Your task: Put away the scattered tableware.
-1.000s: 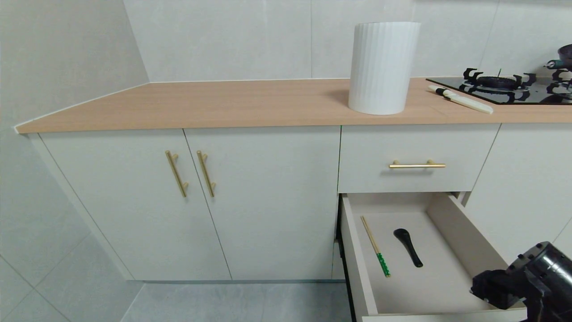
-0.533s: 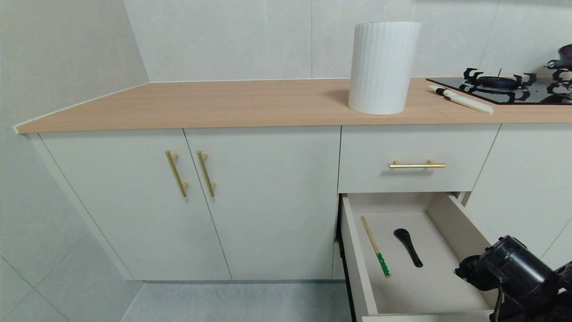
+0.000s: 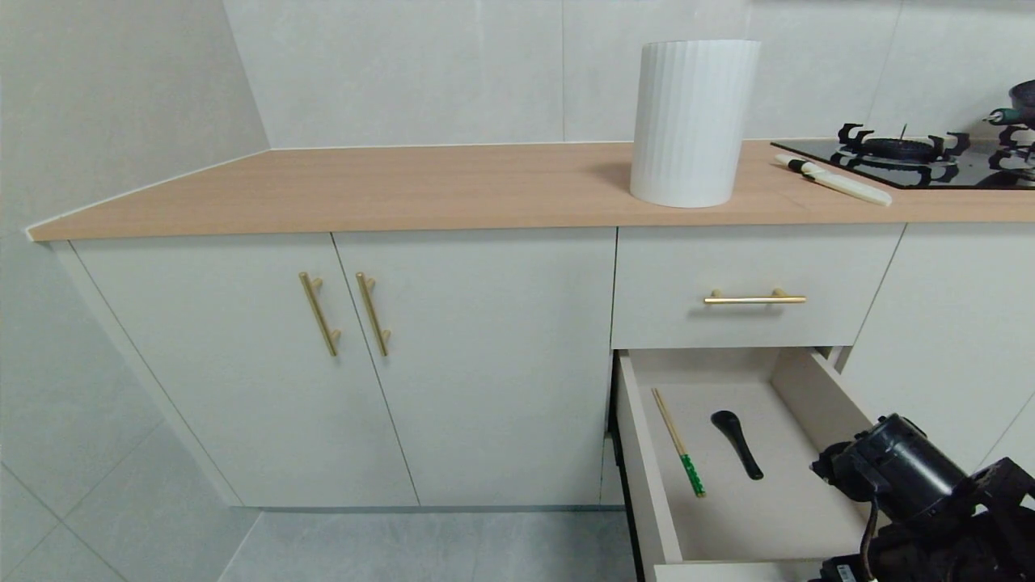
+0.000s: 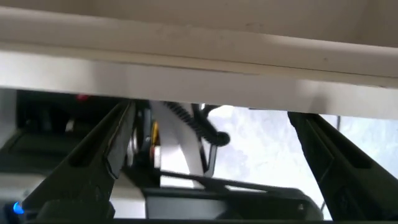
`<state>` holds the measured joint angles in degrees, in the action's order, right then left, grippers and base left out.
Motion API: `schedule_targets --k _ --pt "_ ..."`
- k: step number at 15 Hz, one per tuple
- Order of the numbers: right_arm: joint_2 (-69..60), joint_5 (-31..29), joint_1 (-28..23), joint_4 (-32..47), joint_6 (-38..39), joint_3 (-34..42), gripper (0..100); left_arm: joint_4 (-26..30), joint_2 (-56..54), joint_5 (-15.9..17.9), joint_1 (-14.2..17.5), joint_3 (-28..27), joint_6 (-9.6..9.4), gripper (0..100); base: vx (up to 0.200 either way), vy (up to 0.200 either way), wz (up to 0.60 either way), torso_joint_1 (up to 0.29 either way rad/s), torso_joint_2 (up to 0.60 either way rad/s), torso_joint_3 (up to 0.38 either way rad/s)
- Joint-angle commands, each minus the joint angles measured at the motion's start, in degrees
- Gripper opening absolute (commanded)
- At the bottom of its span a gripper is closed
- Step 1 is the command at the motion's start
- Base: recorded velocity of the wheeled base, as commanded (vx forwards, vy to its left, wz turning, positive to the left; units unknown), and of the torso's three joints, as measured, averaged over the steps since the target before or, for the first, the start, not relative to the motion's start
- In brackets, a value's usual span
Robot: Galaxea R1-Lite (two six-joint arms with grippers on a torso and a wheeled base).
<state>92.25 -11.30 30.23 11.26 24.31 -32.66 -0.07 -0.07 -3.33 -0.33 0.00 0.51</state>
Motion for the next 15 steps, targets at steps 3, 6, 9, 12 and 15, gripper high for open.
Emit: schedule_targets --k 3,6,9,12,15 --pt "2.7 -0.8 -2.5 -4.6 -0.1 0.4 100 0.0 0.1 0.0 0.0 0.0 0.02 100 0.0 0.0 0.0 0.0 0.0 0.0" --pt "2.7 -1.5 -3.1 -9.2 0.2 1.6 100 0.0 0.1 0.0 0.0 0.0 0.02 100 0.0 0.0 0.0 0.0 0.0 0.0" --pt "3.6 -2.1 -3.3 -13.9 0.2 3.0 100 0.0 0.1 0.0 0.0 0.0 0.02 100 0.0 0.0 0.0 0.0 0.0 0.0" --pt "4.1 -2.1 -4.7 -17.9 0.1 4.4 100 0.0 0.1 0.0 0.0 0.0 0.02 100 0.0 0.0 0.0 0.0 0.0 0.0" --pt "6.0 -2.1 -5.4 -22.7 -0.2 5.1 100 0.0 0.1 0.0 0.0 0.0 0.02 100 0.0 0.0 0.0 0.0 0.0 0.0"
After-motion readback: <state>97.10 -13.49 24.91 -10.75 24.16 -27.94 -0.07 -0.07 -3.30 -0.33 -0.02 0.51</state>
